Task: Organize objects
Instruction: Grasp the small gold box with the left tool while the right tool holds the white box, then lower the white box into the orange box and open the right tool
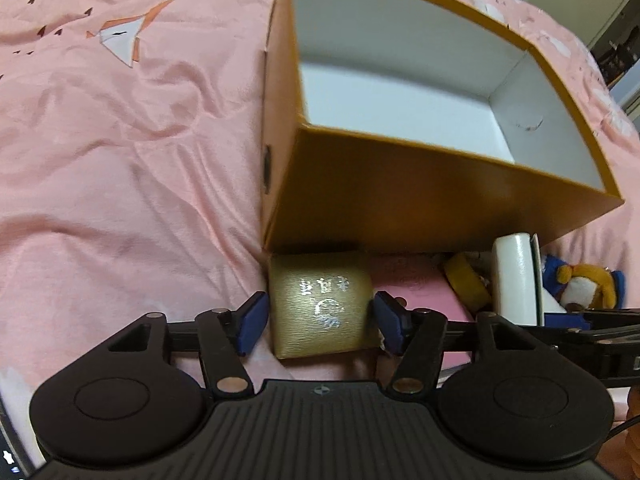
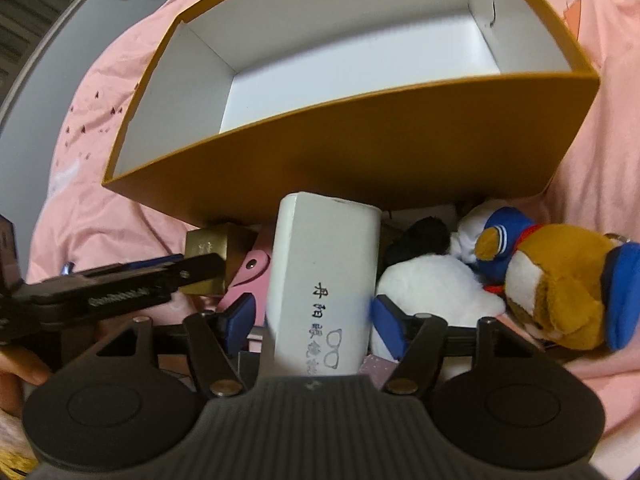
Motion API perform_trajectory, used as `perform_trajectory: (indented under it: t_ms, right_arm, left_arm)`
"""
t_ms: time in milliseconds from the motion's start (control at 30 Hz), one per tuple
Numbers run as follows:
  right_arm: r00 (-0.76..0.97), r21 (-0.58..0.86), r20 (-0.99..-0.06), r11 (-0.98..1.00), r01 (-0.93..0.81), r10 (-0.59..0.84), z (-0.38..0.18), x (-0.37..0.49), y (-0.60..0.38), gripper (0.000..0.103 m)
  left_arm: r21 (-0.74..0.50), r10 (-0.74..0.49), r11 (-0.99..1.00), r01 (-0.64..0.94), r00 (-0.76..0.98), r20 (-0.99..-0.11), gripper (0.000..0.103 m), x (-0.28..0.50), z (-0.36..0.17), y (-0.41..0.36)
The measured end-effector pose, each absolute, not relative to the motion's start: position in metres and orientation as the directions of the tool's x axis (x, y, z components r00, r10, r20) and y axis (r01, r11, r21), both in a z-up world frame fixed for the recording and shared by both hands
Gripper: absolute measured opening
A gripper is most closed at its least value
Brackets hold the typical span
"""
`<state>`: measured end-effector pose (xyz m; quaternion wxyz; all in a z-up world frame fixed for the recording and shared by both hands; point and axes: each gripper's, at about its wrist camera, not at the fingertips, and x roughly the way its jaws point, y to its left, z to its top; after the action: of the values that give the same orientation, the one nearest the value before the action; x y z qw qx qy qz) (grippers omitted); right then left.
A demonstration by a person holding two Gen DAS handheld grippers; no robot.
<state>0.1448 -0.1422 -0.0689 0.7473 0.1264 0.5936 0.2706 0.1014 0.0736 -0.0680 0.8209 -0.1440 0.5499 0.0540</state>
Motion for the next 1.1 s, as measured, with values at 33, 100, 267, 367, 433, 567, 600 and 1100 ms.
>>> perform_trajectory:
  t_ms: [33, 100, 267, 367, 433, 567, 600, 1100]
  right_arm:
    - [0.145, 0.522, -0.812, 0.815, -0.252, 0.565, -0.071, 0.145, -0.143, 0.07]
    - [0.138, 0.533, -0.805, 0.806, -0.256, 0.576, -0.073, 0.146, -0.143, 0.071]
    - [0.113, 0.589, -0.774, 0.774, -0.23, 0.623, -0.082, 0.154, -0.144, 0.071]
    - [0.111, 0.594, -0.772, 0.773, -0.224, 0.626, -0.087, 0.156, -0.143, 0.062]
    - [0.118, 0.595, -0.768, 0.77, -0.231, 0.63, -0.084, 0.153, -0.143, 0.062]
    - [0.157, 0.564, -0.777, 0.784, -0.258, 0.61, -0.075, 0.144, -0.136, 0.062]
    - [0.169, 0.552, -0.779, 0.788, -0.272, 0.604, -0.071, 0.141, -0.135, 0.062]
    - [0.378, 0.422, -0.722, 0.802, -0.423, 0.579, 0.015, 0.129, -0.122, 0.062]
  left_arm:
    - [-0.166, -0.063, 0.955, -0.245, 0.38, -0.923, 0.076, 0.103, -0.07, 0.071]
    - [-0.147, -0.044, 0.958, -0.248, 0.379, -0.924, 0.077, 0.105, -0.074, 0.068]
    - [-0.173, -0.059, 0.943, -0.285, 0.37, -0.927, 0.075, 0.11, -0.081, 0.077]
    - [-0.189, -0.072, 0.94, -0.284, 0.378, -0.923, 0.07, 0.11, -0.082, 0.08]
    - [-0.195, -0.076, 0.941, -0.276, 0.389, -0.918, 0.07, 0.106, -0.081, 0.081]
    - [-0.204, -0.083, 0.948, -0.245, 0.43, -0.899, 0.069, 0.09, -0.069, 0.083]
    - [-0.21, -0.084, 0.948, -0.239, 0.448, -0.89, 0.069, 0.084, -0.065, 0.085]
    - [-0.255, -0.14, 0.965, -0.067, 0.688, -0.712, 0.069, 0.059, 0.031, 0.071]
